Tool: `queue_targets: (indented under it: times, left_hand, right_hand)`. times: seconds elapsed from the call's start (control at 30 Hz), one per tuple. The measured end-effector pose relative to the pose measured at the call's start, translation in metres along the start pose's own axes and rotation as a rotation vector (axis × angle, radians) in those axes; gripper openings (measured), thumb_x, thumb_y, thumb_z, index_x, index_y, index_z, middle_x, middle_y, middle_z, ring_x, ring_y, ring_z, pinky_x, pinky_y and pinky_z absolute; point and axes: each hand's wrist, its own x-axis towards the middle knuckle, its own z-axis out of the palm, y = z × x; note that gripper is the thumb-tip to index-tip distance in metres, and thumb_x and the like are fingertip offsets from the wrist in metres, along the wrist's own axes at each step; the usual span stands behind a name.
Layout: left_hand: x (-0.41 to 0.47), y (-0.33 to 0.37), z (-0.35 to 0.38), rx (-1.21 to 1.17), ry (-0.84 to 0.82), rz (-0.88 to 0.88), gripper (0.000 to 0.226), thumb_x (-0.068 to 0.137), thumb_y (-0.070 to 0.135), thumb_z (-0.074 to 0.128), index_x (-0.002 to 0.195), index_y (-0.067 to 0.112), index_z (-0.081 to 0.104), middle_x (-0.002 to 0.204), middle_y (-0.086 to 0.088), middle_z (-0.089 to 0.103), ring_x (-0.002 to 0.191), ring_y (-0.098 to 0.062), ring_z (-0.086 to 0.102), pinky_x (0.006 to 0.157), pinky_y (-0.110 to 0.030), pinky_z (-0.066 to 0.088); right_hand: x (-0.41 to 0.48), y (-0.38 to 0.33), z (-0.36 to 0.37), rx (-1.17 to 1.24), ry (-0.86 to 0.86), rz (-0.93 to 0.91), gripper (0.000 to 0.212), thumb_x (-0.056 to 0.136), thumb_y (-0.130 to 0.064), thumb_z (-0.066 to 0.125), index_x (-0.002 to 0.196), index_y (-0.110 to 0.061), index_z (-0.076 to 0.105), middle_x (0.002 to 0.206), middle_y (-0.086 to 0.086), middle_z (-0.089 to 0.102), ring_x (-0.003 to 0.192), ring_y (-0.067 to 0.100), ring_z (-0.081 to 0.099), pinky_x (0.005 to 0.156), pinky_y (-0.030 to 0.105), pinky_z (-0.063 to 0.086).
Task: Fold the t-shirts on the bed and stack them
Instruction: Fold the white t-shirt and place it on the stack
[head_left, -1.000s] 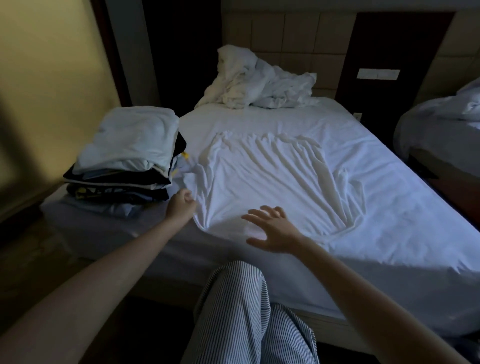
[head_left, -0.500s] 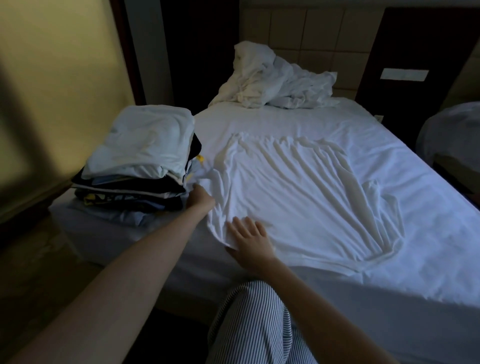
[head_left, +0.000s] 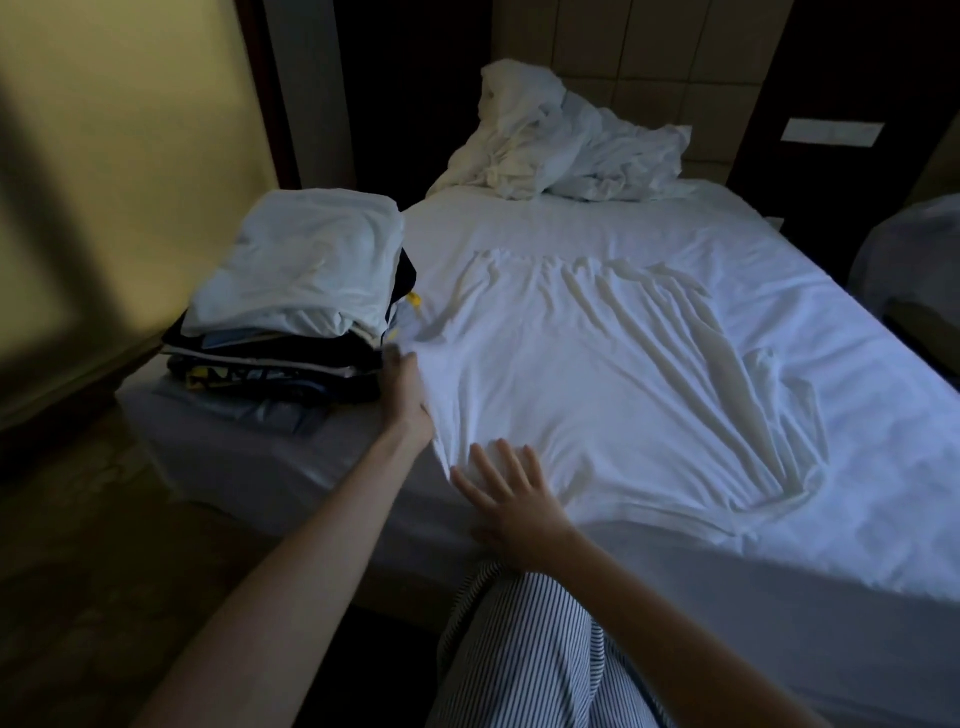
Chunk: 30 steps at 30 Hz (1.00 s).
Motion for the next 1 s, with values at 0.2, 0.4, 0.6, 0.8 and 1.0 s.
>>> queue_targets:
  times: [0.2,0.4,0.6,0.8,1.0]
  left_hand:
    - [-0.011,-0.008,0.052,1.071,-1.097,0.172,0.042,0.081,0.048,0.059,0.118,0.029,0.055,0.130,0.012,0.046,0.136,-0.002,0.020,0.115,-0.030,0.006]
    - [-0.009,-0.043,0.042,1.509,-0.848,0.561,0.038,0.099,0.030,0.043,0.136,0.024,0.049,0.145,0.007,0.043,0.141,-0.015,0.026,0.112,-0.028,0.022]
    - [0.000,-0.045,0.061,1.664,-0.805,0.397,0.048,0.101,0.044,0.028,0.148,0.040,0.021,0.158,0.013,0.012,0.147,-0.015,0.005,0.116,-0.040,0.004]
    - [-0.006,-0.063,0.057,1.800,-0.728,0.420,0.050,0.102,0.044,0.018,0.150,0.038,0.005,0.160,0.006,-0.001,0.147,-0.020,0.000,0.118,-0.041,0.002]
    - [-0.036,-0.063,0.040,1.753,-0.795,0.527,0.052,0.102,0.039,0.022,0.152,0.026,0.011,0.160,-0.001,0.003,0.147,-0.024,0.002,0.118,-0.040,0.001]
  right_hand:
    - [0.000,0.000,-0.001,-0.021,0.004,-0.022,0.093,0.035,-0.062,0.078,0.122,-0.037,0.060,0.117,0.006,0.066,0.104,0.037,0.063,0.081,0.056,0.049]
    - [0.000,0.001,0.002,-0.063,0.042,-0.035,0.091,0.033,-0.065,0.076,0.119,-0.040,0.062,0.116,0.003,0.067,0.105,0.033,0.064,0.084,0.054,0.049]
    - [-0.001,0.001,0.005,-0.060,0.081,-0.053,0.092,0.034,-0.065,0.075,0.121,-0.038,0.061,0.115,0.003,0.067,0.107,0.035,0.063,0.086,0.055,0.047]
    - [-0.015,0.020,0.010,-0.030,0.215,-0.198,0.060,0.066,-0.052,0.043,0.120,-0.035,0.063,0.128,0.003,0.060,0.114,0.032,0.059,0.090,0.050,0.047]
    - [-0.050,0.074,0.010,0.145,0.524,-0.242,0.046,0.081,-0.037,0.043,0.124,-0.029,0.053,0.124,-0.005,0.063,0.112,0.020,0.060,0.100,0.039,0.034]
